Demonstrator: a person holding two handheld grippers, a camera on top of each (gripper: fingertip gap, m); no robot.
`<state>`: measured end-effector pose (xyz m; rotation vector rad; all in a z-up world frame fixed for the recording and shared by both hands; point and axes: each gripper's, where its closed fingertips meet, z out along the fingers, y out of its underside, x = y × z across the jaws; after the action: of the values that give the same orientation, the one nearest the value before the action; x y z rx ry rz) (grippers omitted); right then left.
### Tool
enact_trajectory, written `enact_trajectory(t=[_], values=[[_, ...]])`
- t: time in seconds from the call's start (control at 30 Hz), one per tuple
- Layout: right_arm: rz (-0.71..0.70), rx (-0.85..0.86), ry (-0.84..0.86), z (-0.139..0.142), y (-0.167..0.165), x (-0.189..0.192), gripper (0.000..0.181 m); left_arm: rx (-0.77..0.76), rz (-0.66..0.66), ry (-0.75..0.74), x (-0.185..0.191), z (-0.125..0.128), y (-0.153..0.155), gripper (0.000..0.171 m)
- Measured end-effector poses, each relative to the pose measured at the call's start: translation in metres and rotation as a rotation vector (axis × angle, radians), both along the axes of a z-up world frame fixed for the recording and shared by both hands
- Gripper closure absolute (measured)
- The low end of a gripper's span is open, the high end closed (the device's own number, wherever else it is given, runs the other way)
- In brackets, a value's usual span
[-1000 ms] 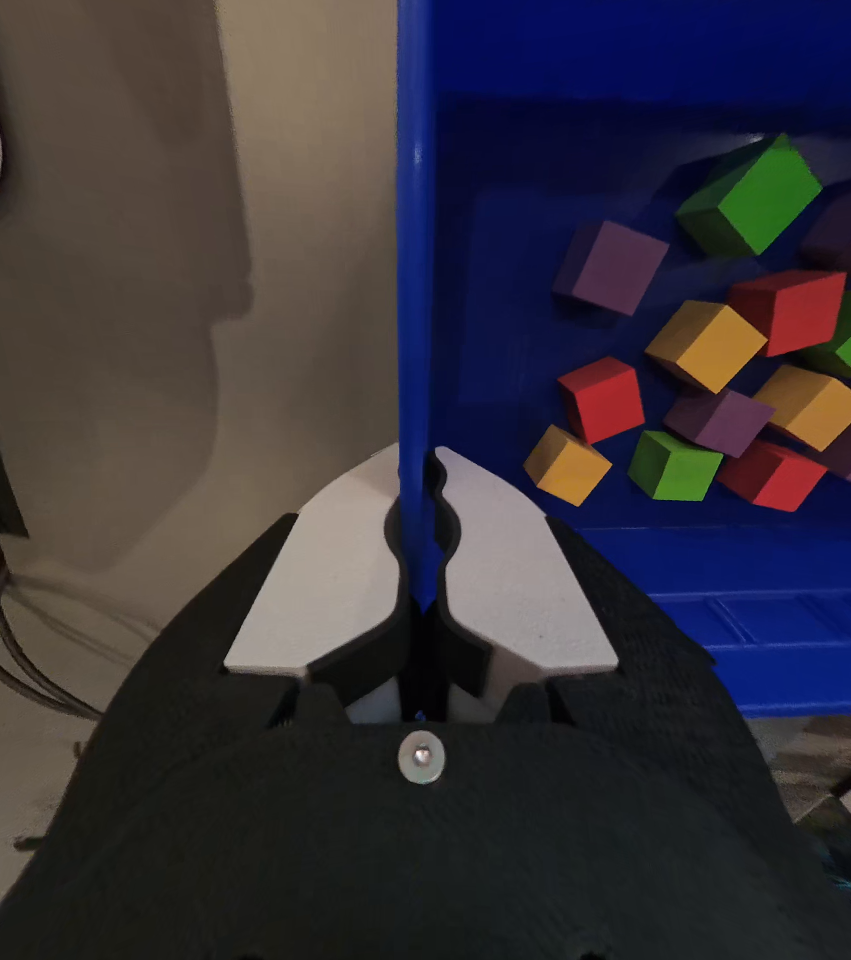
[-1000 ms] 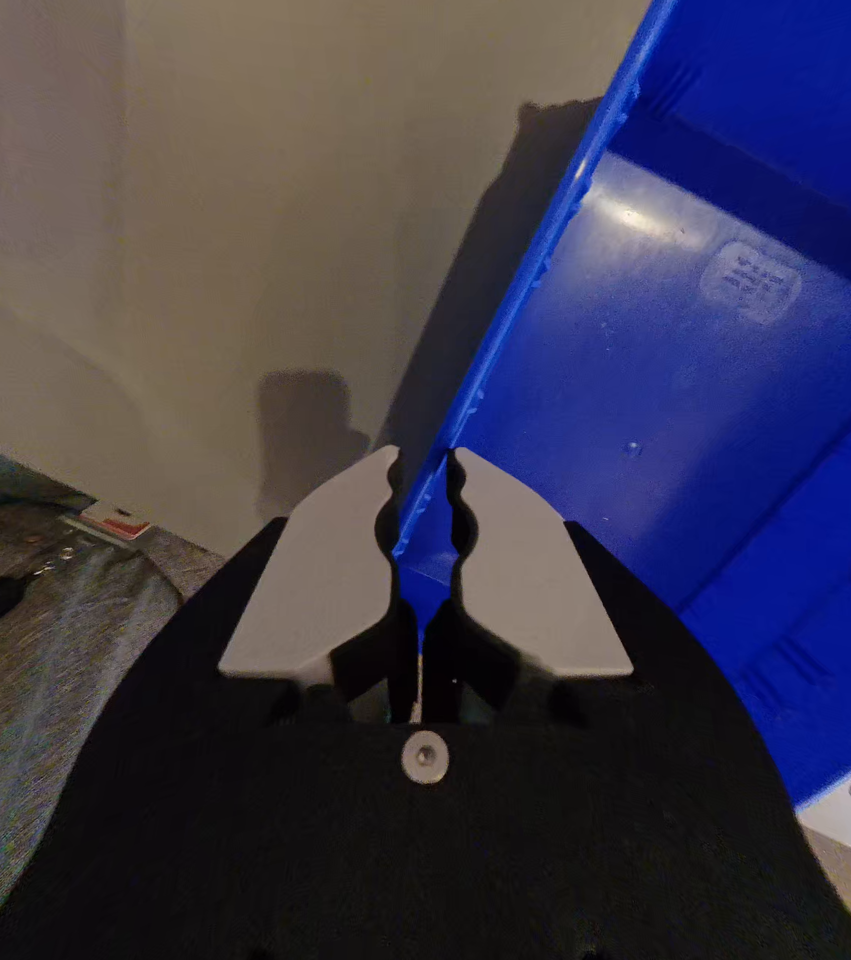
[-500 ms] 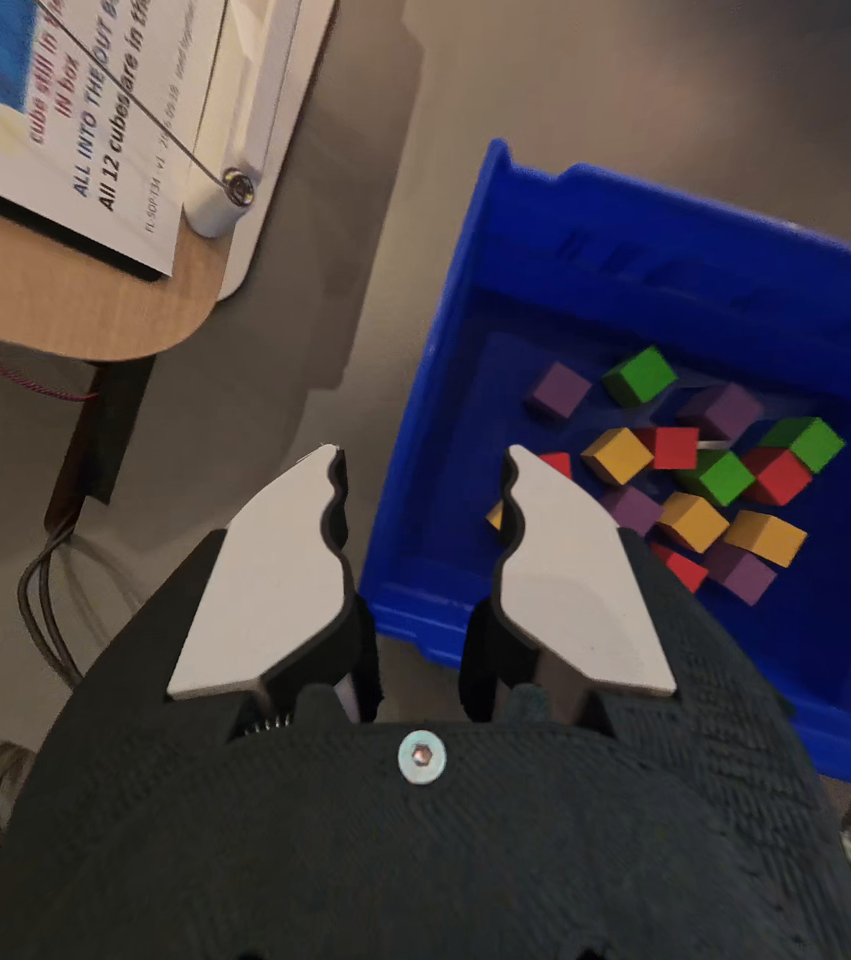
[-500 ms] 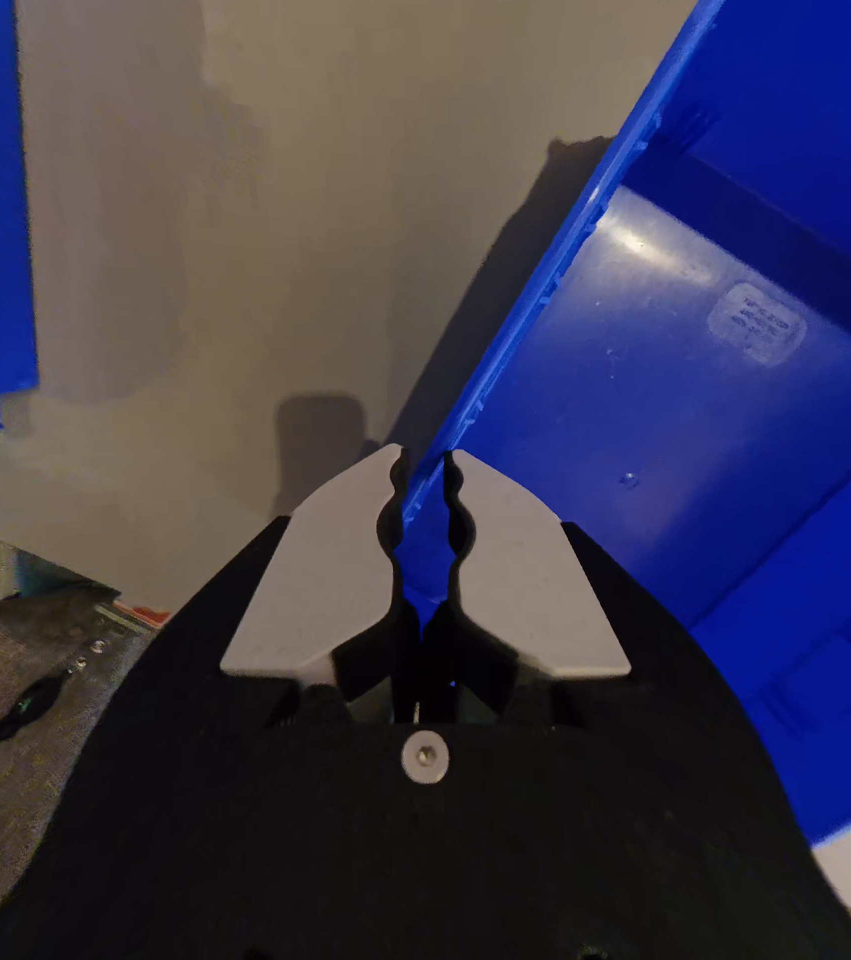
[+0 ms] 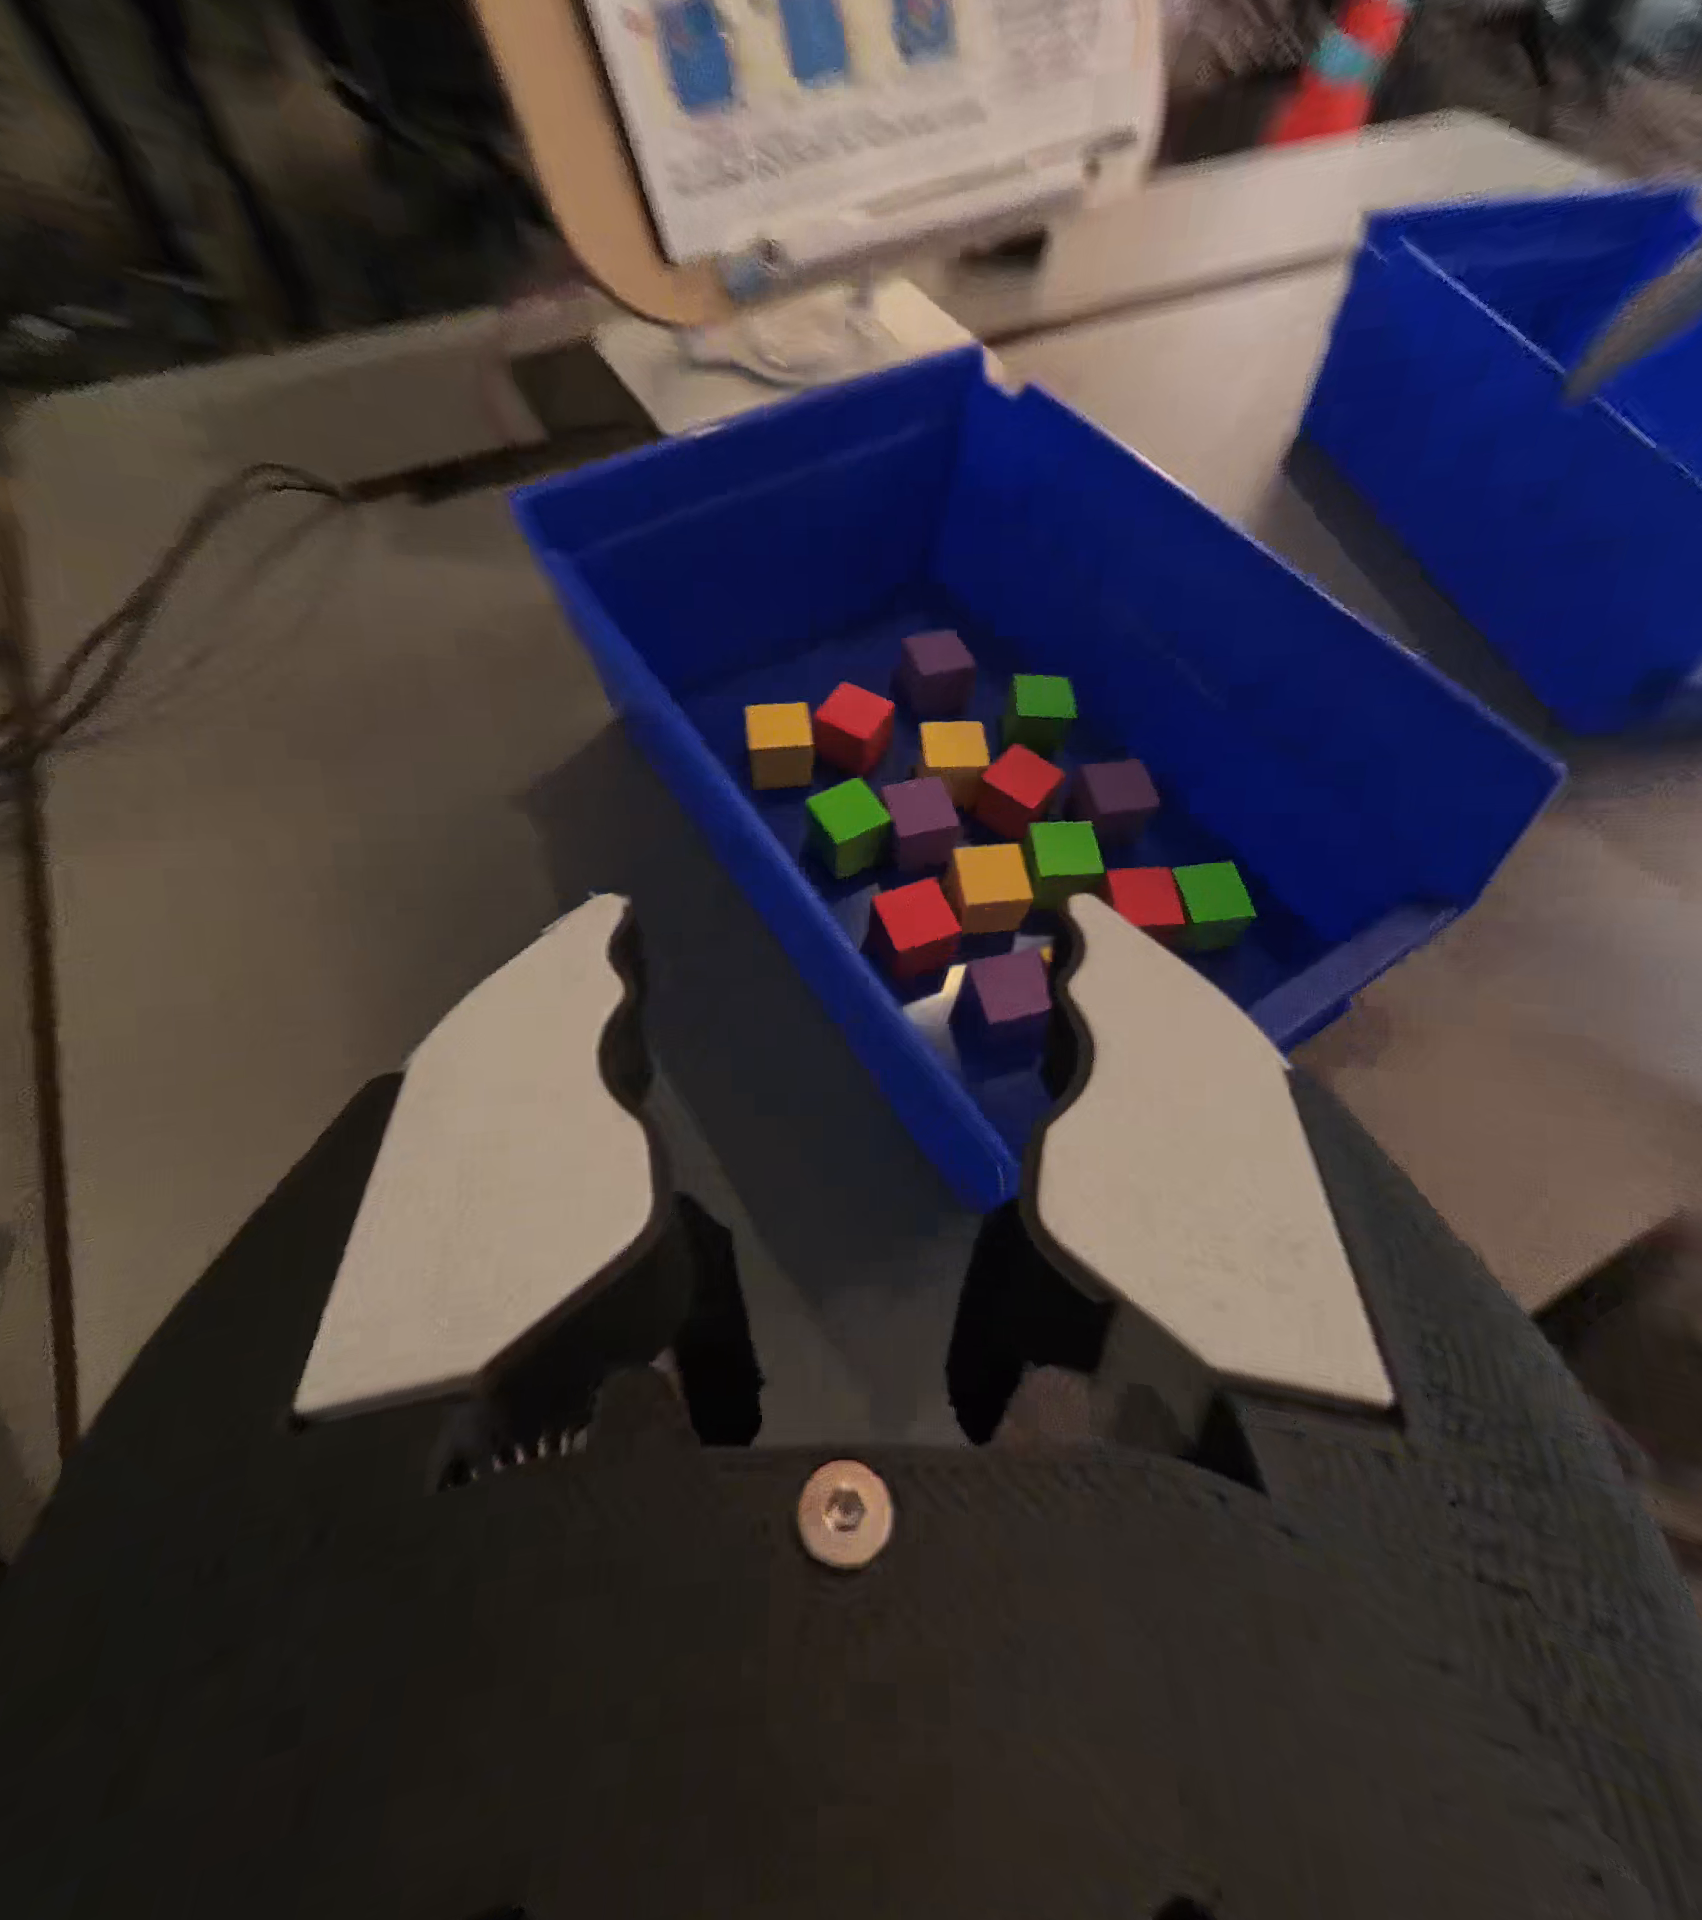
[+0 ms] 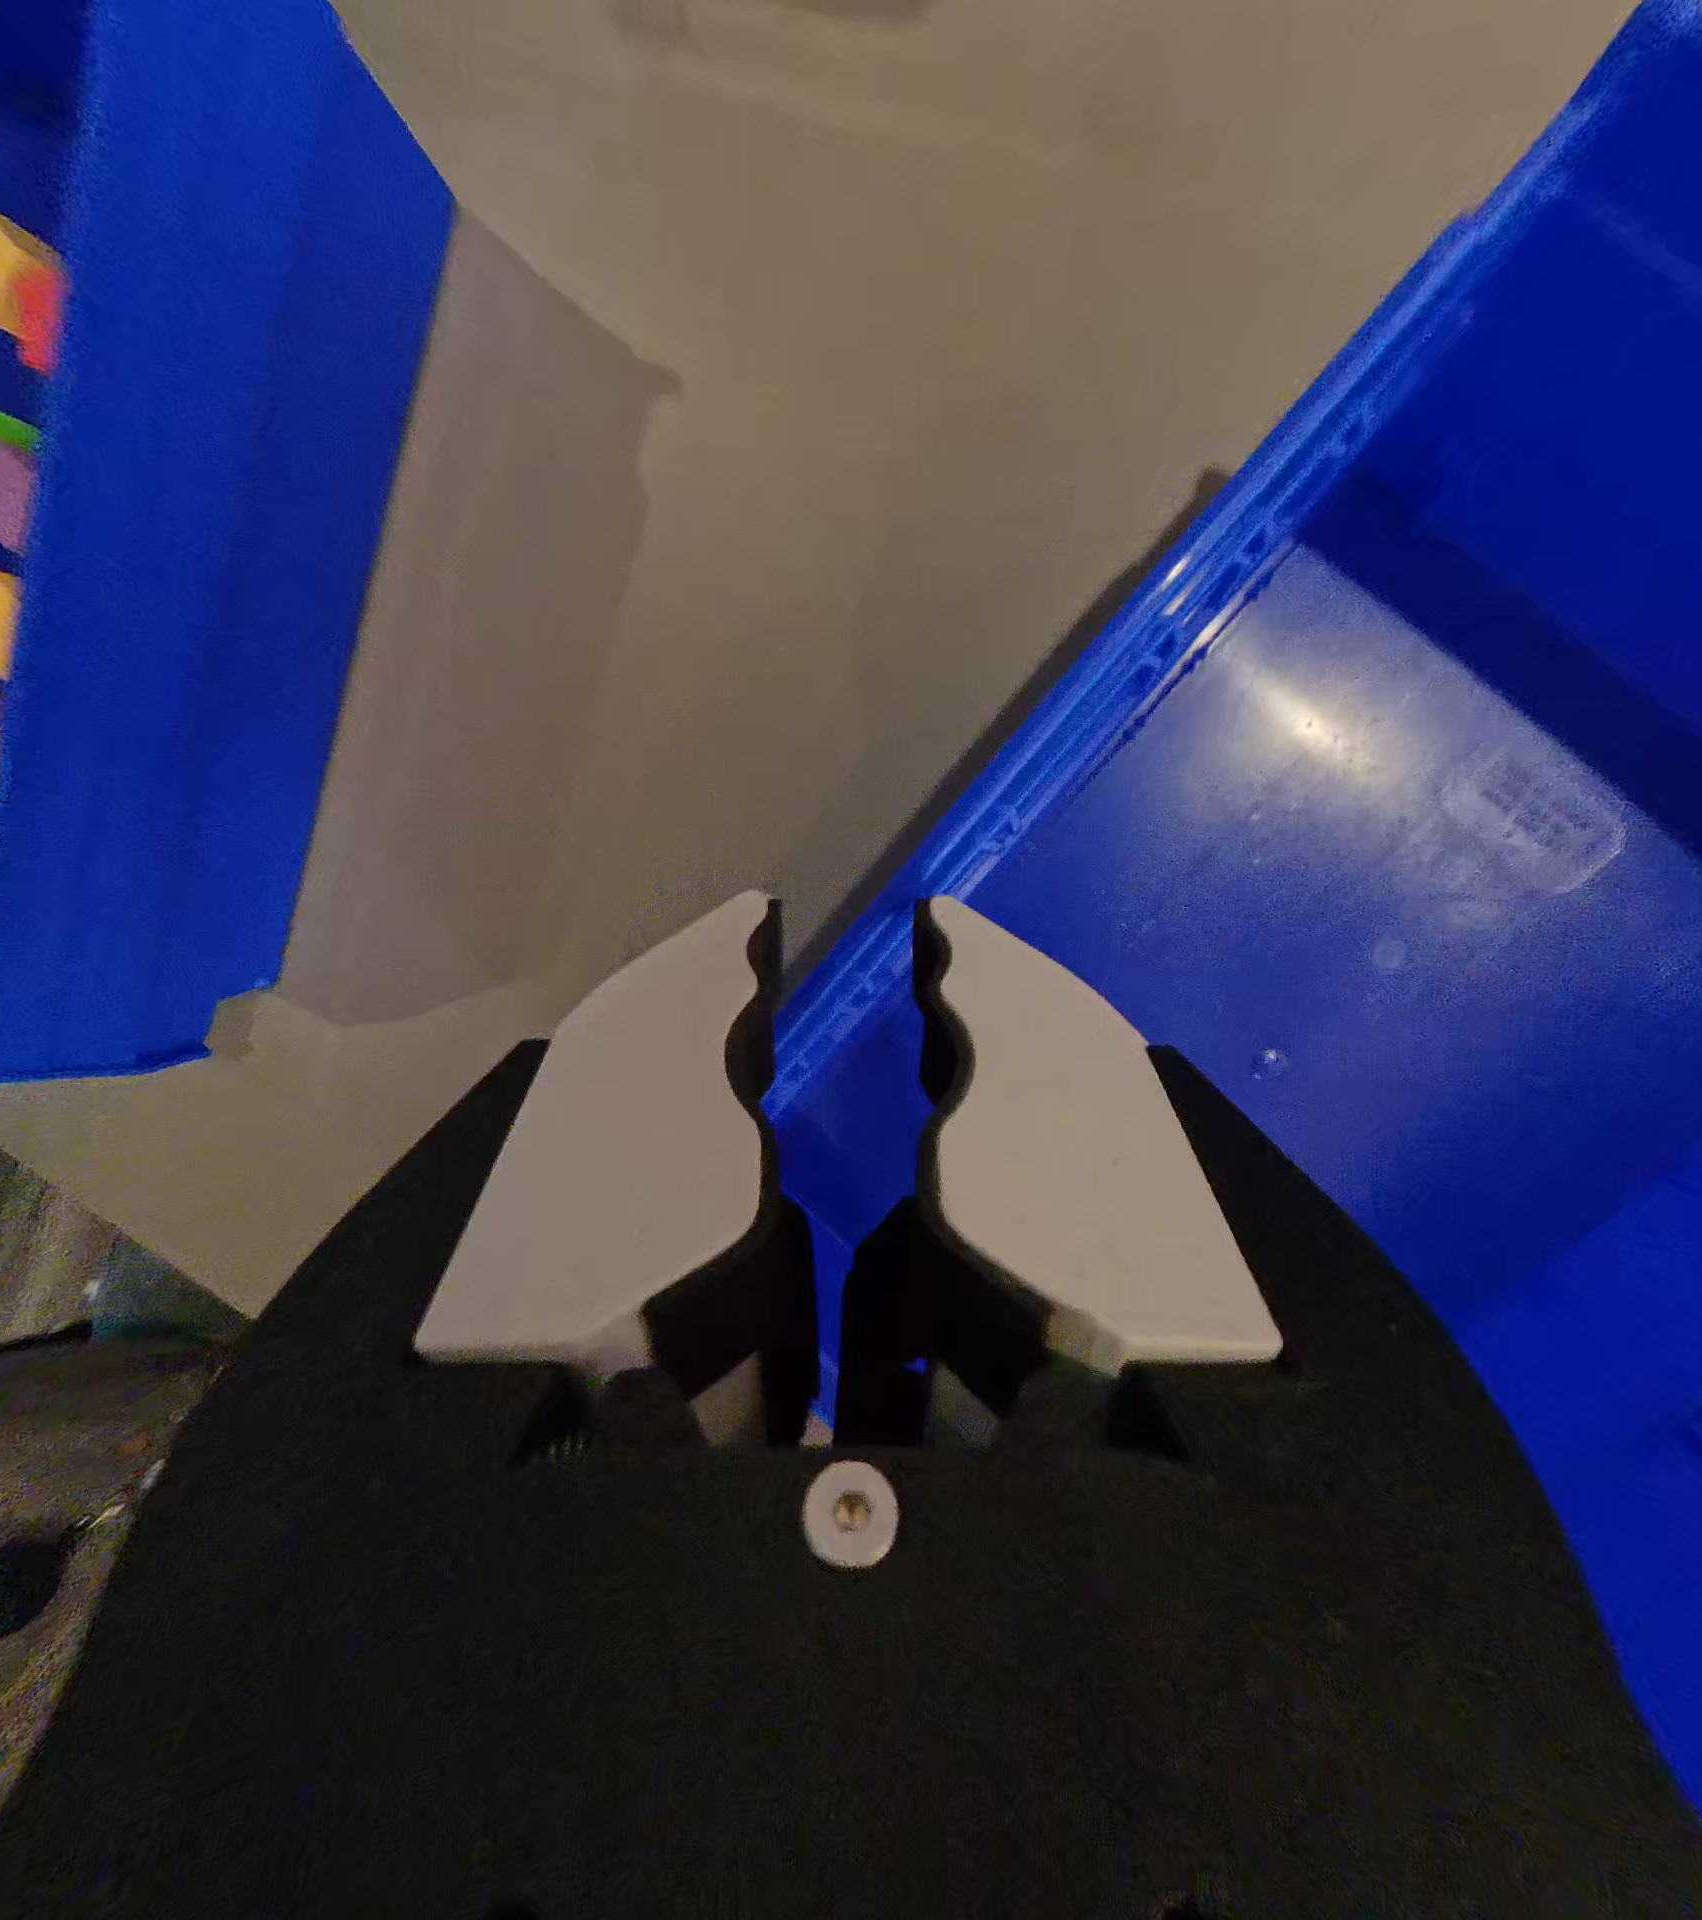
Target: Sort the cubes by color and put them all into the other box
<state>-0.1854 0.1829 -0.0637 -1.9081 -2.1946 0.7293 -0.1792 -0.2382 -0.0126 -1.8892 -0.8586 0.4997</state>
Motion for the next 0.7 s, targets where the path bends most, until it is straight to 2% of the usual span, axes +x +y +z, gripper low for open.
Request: enact_trajectory(t=[0.13,0.27,0.37,0.43,0.5,0.57,0.7], values=[[0.012,-0.039,0.302,0.044,-0.010,0.011,0.162,0.114,0.201,0.110,0.041,-0.023,-0.012,0.087],[0.014,-0.128,0.581,0.091,-0.028,0.035,0.166,0.145,0.315,0.074,0.036,-0.063,-0.009,0.086],[0.021,-0.088,0.750,0.111,-0.037,0.058,0.167,0.135,0.359,0.101,0.025,-0.068,-0.005,0.089],[0.033,-0.042,0.849,0.117,-0.044,0.075,0.166,0.126,0.348,0.087,0.021,-0.074,0.002,0.106],[0.037,0.044,0.935,0.118,-0.048,0.090,0.162,0.129,0.315,0.068,0.020,-0.079,0.010,0.141],[0.050,0.141,0.987,0.115,-0.050,0.105,0.162,0.154,0.284,0.063,0.019,-0.079,0.015,0.161],[0.051,0.183,0.992,0.101,-0.050,0.133,0.162,0.130,0.302,0.053,0.009,-0.079,0.010,0.166]])
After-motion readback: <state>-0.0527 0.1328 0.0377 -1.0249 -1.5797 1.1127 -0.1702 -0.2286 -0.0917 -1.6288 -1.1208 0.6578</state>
